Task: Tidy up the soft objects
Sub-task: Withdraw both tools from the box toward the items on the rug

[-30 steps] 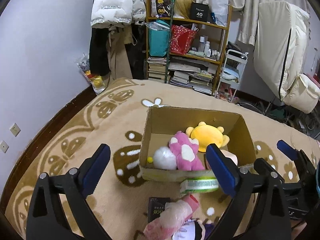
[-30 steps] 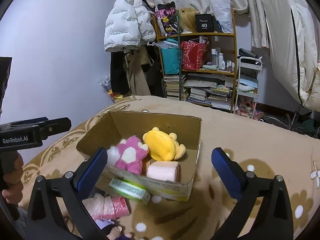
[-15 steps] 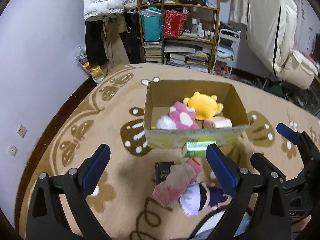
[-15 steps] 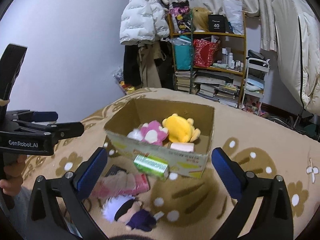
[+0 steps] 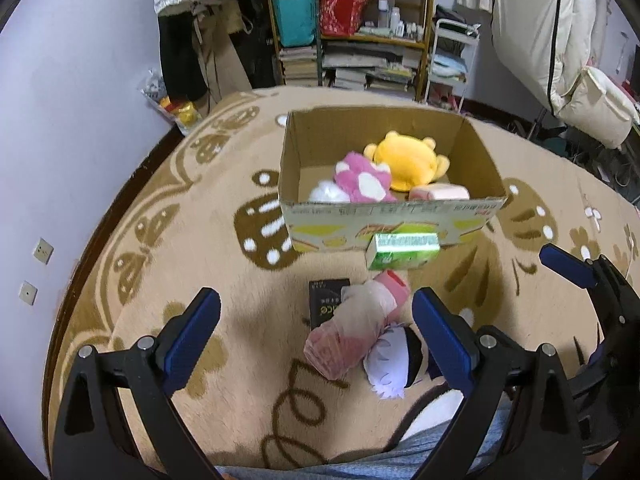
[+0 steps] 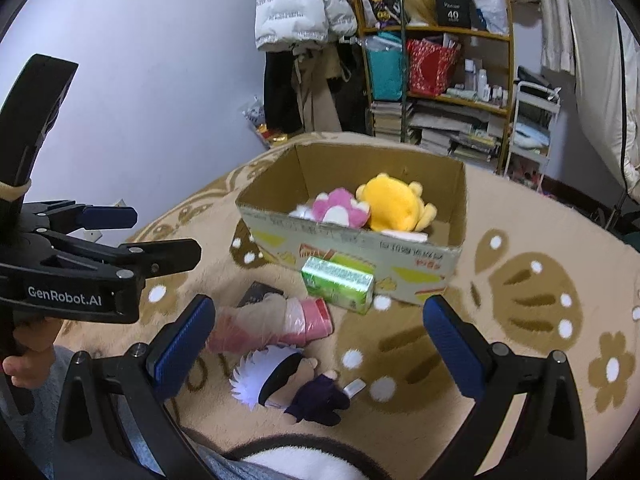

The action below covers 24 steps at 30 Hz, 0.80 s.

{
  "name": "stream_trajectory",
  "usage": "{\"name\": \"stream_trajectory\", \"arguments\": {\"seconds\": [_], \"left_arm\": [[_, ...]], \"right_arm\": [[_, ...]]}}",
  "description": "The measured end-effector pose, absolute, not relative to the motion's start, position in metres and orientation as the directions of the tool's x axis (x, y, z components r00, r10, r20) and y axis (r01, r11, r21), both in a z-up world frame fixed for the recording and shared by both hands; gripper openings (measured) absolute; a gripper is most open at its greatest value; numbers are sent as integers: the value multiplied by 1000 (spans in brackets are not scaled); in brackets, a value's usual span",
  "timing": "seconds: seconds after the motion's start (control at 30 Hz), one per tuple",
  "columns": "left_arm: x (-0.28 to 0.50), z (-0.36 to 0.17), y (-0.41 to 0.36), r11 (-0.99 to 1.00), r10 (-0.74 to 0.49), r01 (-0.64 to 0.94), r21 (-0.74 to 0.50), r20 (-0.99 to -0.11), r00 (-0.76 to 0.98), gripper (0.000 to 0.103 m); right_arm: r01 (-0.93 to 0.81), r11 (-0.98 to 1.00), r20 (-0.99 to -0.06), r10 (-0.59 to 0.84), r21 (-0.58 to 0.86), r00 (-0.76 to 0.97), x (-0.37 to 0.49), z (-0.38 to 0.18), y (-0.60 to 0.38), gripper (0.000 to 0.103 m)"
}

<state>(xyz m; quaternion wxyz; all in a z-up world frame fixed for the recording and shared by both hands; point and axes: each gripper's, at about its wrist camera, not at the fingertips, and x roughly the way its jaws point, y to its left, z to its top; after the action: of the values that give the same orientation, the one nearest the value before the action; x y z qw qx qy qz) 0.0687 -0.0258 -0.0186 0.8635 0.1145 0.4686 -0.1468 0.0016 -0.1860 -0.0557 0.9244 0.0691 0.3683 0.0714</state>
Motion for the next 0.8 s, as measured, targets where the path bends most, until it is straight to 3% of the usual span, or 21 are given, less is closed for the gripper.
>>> {"name": "stream_trajectory", "arguments": {"seconds": [0.8], "left_arm": [[109, -98, -29, 935, -116, 354, -6, -950, 290, 96]], "right_arm": [[-97, 976, -797, 217, 197, 563, 47, -123, -169, 103]]}}
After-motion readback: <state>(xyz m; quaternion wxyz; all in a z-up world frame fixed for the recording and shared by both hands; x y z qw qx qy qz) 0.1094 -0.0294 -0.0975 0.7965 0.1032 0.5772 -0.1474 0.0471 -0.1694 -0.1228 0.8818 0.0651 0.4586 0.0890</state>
